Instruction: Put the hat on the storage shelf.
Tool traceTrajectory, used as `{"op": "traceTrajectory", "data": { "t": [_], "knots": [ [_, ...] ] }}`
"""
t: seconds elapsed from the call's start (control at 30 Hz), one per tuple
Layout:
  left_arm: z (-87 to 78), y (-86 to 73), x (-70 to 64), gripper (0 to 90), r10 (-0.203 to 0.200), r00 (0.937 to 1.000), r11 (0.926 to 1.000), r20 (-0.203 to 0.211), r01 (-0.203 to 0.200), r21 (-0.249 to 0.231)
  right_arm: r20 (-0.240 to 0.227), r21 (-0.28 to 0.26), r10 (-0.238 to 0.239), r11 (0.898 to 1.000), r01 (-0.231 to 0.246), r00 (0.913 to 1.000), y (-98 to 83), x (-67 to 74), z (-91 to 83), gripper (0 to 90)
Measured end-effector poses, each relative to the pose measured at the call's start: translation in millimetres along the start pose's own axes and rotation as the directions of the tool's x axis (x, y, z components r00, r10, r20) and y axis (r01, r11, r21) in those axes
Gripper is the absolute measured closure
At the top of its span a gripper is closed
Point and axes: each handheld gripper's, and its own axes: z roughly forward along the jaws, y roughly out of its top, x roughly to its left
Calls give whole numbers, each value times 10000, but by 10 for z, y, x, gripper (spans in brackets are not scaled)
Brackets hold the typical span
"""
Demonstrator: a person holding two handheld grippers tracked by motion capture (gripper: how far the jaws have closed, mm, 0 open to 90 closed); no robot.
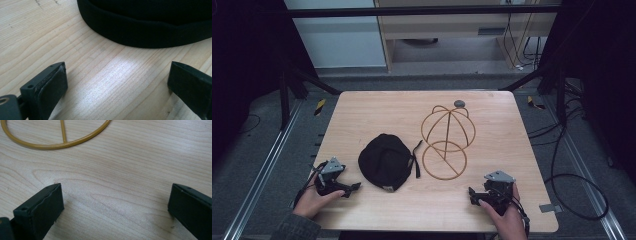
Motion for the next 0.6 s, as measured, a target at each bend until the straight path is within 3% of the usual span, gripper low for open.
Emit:
{"op": "traceTrajectory", "data": {
  "t": [0.37, 0.43, 0.6],
  "knots": [
    [-14, 8, -6, 21, 49, 9999, 9999, 96, -51, 152, 8, 0, -17, 10000, 17, 10000, 1, -1, 1, 4],
    [-46, 27, -19, 35, -67, 9995, 9997, 294, 60, 236, 6, 0, -18, 10000, 18, 10000, 1, -1, 1, 4],
    [-155, 47, -64, 35, -36, 9986, 9997, 535, 49, -250, 0, -6, -24, 10000, 24, 10000, 1, -2, 2, 4]
  ]
}}
